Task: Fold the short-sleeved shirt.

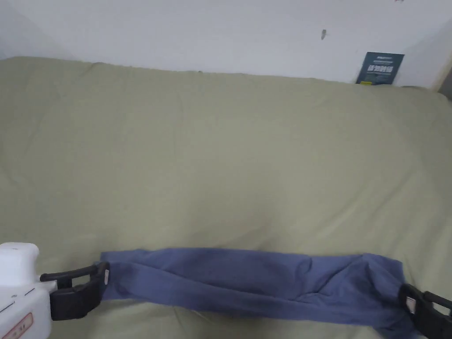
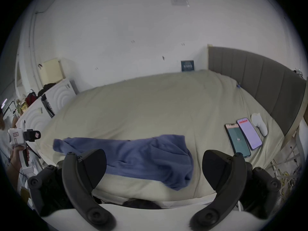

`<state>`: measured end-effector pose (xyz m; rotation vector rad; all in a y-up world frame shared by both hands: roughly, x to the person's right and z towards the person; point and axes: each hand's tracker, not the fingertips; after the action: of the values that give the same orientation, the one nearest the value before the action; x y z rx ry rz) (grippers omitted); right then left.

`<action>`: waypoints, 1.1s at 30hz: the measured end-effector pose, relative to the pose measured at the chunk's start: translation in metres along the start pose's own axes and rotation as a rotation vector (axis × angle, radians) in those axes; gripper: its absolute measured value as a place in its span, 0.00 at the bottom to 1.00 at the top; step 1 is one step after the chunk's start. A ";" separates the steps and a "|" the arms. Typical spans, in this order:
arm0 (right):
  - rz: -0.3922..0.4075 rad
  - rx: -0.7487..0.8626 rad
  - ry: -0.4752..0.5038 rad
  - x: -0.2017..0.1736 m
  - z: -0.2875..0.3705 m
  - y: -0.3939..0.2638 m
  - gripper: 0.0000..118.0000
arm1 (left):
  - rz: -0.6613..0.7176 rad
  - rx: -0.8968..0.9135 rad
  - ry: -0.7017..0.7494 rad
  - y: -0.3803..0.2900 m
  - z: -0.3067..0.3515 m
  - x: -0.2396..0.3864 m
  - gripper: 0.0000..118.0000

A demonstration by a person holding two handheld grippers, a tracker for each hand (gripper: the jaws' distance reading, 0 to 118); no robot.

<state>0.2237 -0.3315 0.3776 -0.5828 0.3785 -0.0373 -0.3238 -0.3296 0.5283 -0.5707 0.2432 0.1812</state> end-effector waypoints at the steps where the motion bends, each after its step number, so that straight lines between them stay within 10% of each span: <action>1: 0.006 0.003 0.003 -0.010 0.007 0.000 0.97 | 0.008 0.022 0.017 -0.003 0.009 -0.003 0.99; 3: 0.013 0.020 0.030 -0.025 0.017 -0.001 0.87 | 0.022 0.025 0.018 -0.003 0.019 -0.008 0.94; 5: 0.037 0.038 0.001 -0.039 0.018 -0.001 0.07 | 0.056 0.007 0.012 -0.006 0.012 -0.024 0.37; 6: 0.059 0.034 -0.069 -0.044 0.017 -0.003 0.00 | 0.078 -0.019 0.037 -0.007 0.007 -0.029 0.00; 11: 0.037 0.006 0.025 -0.058 0.014 0.001 0.00 | 0.323 -0.108 -0.186 -0.006 -0.022 -0.068 0.00; 12: 0.045 0.003 0.021 -0.061 0.014 0.002 0.00 | 0.370 -0.123 -0.225 -0.009 -0.031 -0.078 0.01; 15: 0.026 -0.009 0.024 -0.065 0.011 0.006 0.00 | 0.449 -0.223 -0.374 -0.007 -0.060 -0.091 0.94; 16: 0.023 -0.010 0.020 -0.068 0.012 0.007 0.00 | 0.465 -0.250 -0.398 -0.010 -0.075 -0.105 1.00; 25: 0.035 -0.047 -0.019 -0.084 0.003 0.020 0.00 | 0.825 -0.507 -0.741 -0.072 -0.187 -0.157 1.00; 28: 0.040 -0.054 -0.024 -0.092 -0.003 0.025 0.00 | 0.783 -0.291 -0.928 -0.075 -0.203 -0.153 1.00; 33: 0.004 -0.073 -0.010 -0.106 -0.017 0.034 0.00 | 0.687 -0.445 -0.996 -0.066 -0.252 -0.138 1.00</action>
<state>0.1164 -0.2972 0.3814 -0.6543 0.3724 -0.0162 -0.4848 -0.5374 0.3953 -0.7525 -0.6023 1.1684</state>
